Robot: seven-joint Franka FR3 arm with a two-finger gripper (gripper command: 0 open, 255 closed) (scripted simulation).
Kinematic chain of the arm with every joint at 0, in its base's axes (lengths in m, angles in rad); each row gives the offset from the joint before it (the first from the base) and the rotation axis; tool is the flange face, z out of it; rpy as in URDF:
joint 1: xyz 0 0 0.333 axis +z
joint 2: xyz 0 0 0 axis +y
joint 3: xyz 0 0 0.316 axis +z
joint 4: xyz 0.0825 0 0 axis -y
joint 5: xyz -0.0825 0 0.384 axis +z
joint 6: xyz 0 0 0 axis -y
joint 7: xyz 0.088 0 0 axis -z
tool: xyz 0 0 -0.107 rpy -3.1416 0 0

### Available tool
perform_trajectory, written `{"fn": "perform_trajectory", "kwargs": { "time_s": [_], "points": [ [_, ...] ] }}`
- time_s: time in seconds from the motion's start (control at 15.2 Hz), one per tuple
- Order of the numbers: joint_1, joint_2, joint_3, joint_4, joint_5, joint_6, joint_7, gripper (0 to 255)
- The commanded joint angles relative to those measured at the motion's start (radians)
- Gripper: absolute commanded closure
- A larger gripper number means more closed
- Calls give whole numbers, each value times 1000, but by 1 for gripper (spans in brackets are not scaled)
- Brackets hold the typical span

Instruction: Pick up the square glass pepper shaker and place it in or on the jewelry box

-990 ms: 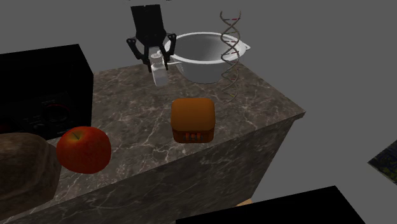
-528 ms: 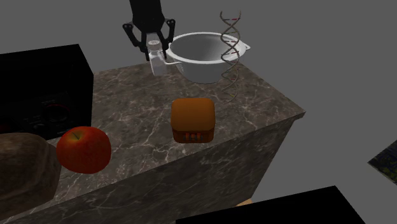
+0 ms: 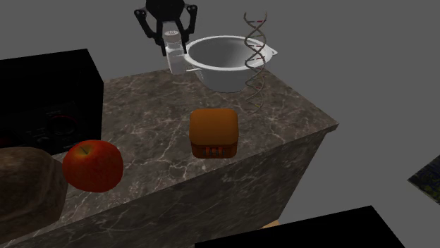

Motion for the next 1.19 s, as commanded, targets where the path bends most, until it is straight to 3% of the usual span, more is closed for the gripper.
{"fn": "perform_trajectory", "kwargs": {
  "time_s": [0.0,0.59,1.12],
  "points": [
    [-22,-96,2,-144,17,49,-11,255],
    [-87,-516,-19,-670,97,164,-104,255],
    [-85,-501,-19,-761,95,270,-103,255]
  ]
}}
